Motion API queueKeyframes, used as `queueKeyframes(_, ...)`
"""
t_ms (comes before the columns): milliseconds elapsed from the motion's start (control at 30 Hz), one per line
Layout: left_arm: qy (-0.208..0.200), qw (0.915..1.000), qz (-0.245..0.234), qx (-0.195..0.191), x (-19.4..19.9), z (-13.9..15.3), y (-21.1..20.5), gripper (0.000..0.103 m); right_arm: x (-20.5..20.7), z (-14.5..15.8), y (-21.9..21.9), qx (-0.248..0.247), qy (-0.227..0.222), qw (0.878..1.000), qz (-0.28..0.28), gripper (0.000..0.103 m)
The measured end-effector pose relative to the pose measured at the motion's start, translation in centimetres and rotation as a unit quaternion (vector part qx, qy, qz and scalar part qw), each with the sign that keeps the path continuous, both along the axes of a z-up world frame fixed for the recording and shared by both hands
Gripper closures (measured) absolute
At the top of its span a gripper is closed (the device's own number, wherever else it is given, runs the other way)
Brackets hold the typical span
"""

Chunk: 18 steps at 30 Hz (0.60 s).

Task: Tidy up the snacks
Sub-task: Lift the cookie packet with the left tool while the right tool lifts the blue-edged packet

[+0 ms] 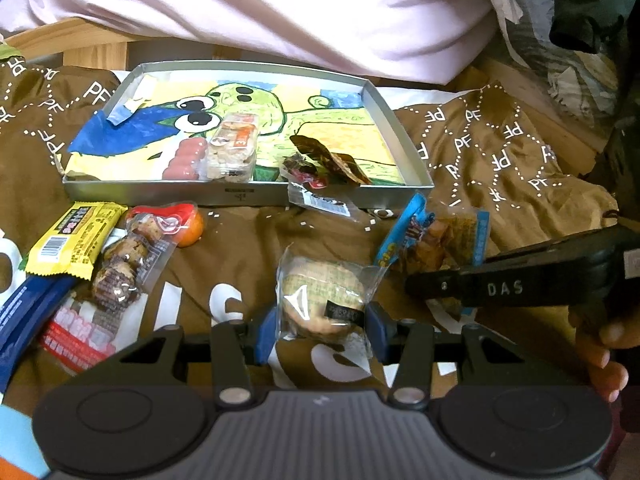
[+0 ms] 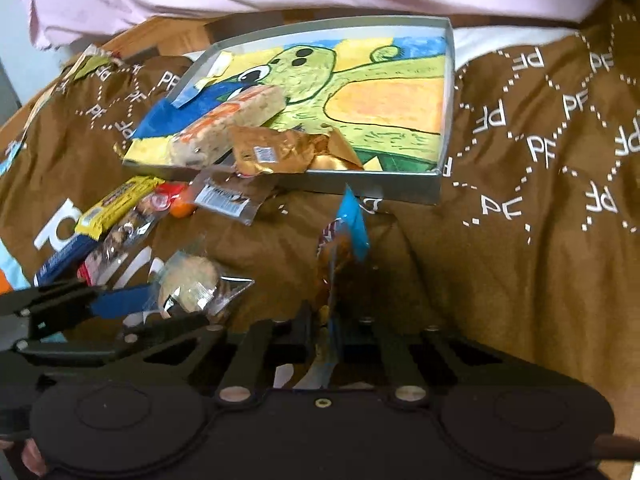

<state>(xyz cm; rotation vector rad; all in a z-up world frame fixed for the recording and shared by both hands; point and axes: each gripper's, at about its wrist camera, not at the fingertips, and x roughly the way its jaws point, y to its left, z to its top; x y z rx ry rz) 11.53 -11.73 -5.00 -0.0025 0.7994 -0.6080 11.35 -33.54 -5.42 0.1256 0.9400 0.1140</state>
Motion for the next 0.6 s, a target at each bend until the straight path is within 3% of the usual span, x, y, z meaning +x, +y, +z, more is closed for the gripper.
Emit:
queueKeyframes(233, -0.009, 0.9999, 0.0, -0.008, -1.1, 1.3, 0.4, 0.052, -2.0, 1.3, 0.2, -0.007, -0.022, 1.0, -0.007, 0.093)
queueKeyframes(433, -0.03, 0.9994, 0.002, -0.014, -2.1, 2.7, 0.7, 0.052, -4.2, 3.6, 0.1, -0.003, -0.077, 0.997, -0.011, 0.093)
queueKeyframes(600, -0.049, 0.9977, 0.018, -0.044, -1.8, 4.0, 1.0, 0.052, -4.6, 5.0, 0.1, -0.001, -0.122, 0.992, -0.006, 0.093)
